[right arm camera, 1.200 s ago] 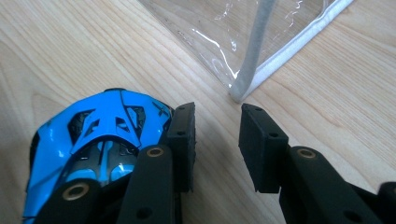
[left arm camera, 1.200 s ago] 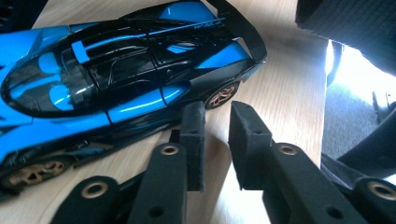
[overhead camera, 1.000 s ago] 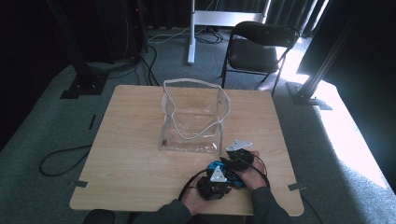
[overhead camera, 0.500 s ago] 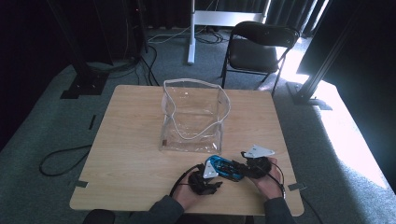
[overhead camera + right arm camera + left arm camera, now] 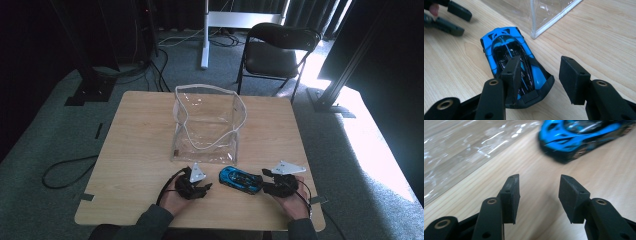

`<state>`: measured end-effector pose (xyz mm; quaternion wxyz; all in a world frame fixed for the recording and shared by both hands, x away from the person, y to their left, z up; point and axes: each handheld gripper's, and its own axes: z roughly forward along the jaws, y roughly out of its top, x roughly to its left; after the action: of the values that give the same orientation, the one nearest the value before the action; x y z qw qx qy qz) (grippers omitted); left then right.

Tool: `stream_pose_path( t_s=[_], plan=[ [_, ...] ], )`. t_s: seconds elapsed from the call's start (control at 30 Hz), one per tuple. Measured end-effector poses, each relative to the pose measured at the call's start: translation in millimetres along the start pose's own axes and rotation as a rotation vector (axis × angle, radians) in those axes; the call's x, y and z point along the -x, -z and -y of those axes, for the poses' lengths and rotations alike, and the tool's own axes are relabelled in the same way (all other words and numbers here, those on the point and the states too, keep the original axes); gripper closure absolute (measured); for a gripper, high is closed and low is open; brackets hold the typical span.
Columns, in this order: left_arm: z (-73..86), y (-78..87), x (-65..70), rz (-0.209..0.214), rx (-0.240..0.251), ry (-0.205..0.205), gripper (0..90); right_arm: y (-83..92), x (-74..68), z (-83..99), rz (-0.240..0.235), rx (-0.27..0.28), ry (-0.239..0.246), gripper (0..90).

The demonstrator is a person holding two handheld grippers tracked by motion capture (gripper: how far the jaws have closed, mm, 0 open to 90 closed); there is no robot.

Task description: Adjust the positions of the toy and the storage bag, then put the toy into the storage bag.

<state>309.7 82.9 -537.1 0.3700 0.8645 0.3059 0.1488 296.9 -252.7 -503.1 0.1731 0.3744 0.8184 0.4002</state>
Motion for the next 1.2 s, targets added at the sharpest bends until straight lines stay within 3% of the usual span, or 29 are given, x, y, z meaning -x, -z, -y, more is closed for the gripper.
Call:
stream_pose_path(
  t_s=[0.03,0.07,0.1,0.27,0.5,0.67,0.77,0.87,1.07,1.13,1.2],
  plan=[
    [0.0,0.0,0.0,0.0,0.0,0.0,52.0,0.0,0.0,0.0,0.0,0.0,0.0,51.7],
    [5.3,2.3,-7.1,-0.009,0.009,0.044,52.0,-0.2,-0.4,0.3,0.001,-0.001,0.003,51.5],
    [7.2,3.2,-9.7,-0.012,0.012,0.056,51.6,0.1,-1.2,1.1,0.005,0.008,0.015,50.1],
    [12.2,3.4,-16.4,-0.033,0.004,0.077,51.0,0.9,-4.3,2.3,-0.032,0.016,0.038,43.2],
    [12.1,1.6,-15.4,-0.037,0.007,0.062,49.0,-2.7,-8.1,3.9,-0.101,0.023,0.094,27.4],
    [11.7,1.1,-15.9,-0.034,0.005,0.063,47.3,-7.1,-9.5,6.5,-0.108,0.022,0.121,26.2],
    [11.6,0.9,-16.3,-0.033,0.006,0.068,46.8,-11.3,-8.6,8.0,-0.129,0.011,0.124,21.1],
    [11.7,0.9,-16.6,-0.031,0.009,0.074,46.7,-17.8,-8.9,10.8,-0.122,-0.022,0.136,17.9],
    [11.6,0.5,-17.0,-0.028,0.014,0.086,46.1,-20.6,-7.4,11.3,-0.126,-0.011,0.157,17.1],
    [11.5,0.6,-17.3,-0.028,0.012,0.086,45.9,-19.9,-9.0,9.9,-0.075,-0.003,0.191,17.1],
    [11.5,0.4,-17.1,-0.028,0.012,0.085,45.8,-20.7,-6.9,10.0,-0.088,-0.004,0.183,16.4]
  ],
)
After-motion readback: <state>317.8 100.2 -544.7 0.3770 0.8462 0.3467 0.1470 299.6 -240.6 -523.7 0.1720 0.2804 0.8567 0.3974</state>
